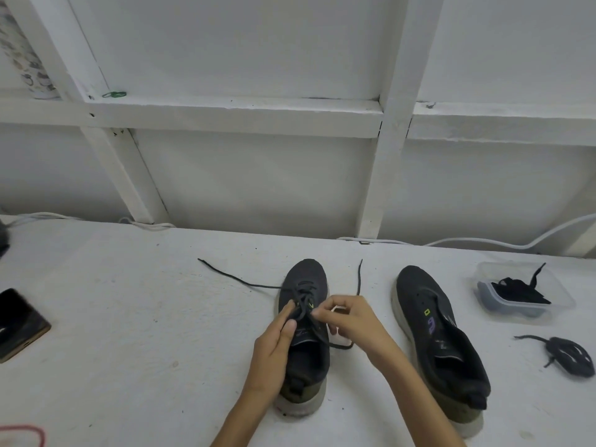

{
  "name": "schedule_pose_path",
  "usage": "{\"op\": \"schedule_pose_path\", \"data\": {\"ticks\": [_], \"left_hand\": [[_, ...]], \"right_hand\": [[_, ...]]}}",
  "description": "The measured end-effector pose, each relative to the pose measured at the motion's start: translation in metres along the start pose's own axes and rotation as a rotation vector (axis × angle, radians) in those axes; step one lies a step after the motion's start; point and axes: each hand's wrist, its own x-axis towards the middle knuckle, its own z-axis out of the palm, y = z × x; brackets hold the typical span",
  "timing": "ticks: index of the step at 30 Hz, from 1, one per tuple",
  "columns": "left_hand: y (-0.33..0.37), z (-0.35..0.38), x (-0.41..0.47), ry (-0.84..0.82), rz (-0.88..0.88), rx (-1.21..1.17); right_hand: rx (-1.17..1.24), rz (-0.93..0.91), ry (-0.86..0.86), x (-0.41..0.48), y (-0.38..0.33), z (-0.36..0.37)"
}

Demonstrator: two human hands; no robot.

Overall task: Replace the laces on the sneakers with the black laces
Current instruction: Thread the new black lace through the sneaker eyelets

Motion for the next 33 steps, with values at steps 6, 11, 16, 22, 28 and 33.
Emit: {"op": "schedule_pose_path", "data": {"ticks": [6,11,16,22,28,33], "left_hand": [[0.001,0.001,-0.002,0.009,-0.016,-0.028],[0.001,0.002,-0.003,0.04,-0.006,-0.051],[0.001,0.001,-0.002,0.02,-0.002,-0.037],[-0.001,0.001,-0.001,0.025,-0.003,-0.037],[-0.001,0.0,-0.001,0.028,-0.008,-0.042],[0.001,0.001,-0.002,0.028,-0.019,-0.066]], "right_hand": [[0.081,0.023,0.155,0.016,-0.012,-0.014],[-0.059,0.073,-0.067,0.004,0.003,-0.004],[0.068,-0.008,0.155,0.008,-0.005,-0.012],[0.129,0.071,0.148,0.005,0.002,-0.01],[0.069,-0.003,0.195,0.004,0.003,-0.011],[0.385,0.016,0.393,0.011,0.002,-0.02]]}}
